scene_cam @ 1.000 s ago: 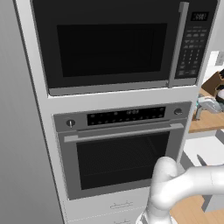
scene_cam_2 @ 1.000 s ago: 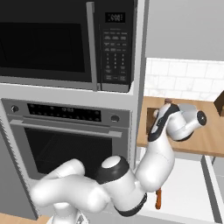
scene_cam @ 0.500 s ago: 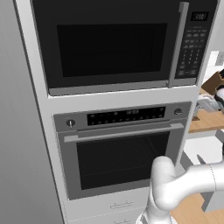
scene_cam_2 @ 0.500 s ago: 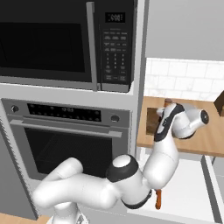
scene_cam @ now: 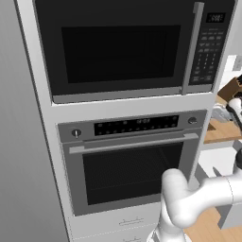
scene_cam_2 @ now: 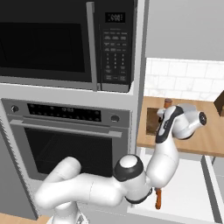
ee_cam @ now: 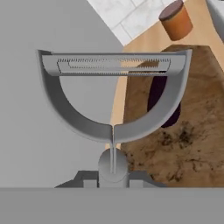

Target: Place the appropriate cutting tool for cutting the eggplant skin on the cutting board.

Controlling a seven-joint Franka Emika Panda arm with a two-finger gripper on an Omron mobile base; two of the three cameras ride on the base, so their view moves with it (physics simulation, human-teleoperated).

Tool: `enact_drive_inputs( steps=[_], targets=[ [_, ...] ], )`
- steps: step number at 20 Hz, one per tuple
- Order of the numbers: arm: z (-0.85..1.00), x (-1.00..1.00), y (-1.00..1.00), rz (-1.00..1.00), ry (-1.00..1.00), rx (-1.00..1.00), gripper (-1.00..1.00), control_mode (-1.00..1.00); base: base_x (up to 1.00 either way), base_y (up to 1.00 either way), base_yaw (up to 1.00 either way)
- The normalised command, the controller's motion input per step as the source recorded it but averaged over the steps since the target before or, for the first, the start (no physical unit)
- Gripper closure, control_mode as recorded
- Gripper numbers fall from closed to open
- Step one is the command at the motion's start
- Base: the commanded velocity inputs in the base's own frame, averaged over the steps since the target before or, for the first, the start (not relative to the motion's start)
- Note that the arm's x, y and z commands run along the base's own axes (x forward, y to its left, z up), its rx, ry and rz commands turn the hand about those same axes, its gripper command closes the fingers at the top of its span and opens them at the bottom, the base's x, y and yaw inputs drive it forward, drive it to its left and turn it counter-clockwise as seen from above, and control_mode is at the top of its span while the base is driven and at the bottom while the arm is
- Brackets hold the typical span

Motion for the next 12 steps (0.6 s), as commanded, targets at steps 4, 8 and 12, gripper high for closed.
enact_drive_inputs(
  steps=[4, 8, 12],
  targets=[
    [-0.13, 0.24, -0.02, 0.0, 0.0, 0.0, 1.0, -1.0, 0.0, 0.0, 0.0],
    [-0.12, 0.15, -0.14, 0.0, 0.0, 0.0, 1.0, -1.0, 0.0, 0.0, 0.0],
    [-0.2, 0.05, -0.16, 0.0, 0.0, 0.0, 1.0, -1.0, 0.0, 0.0, 0.0]
  ],
)
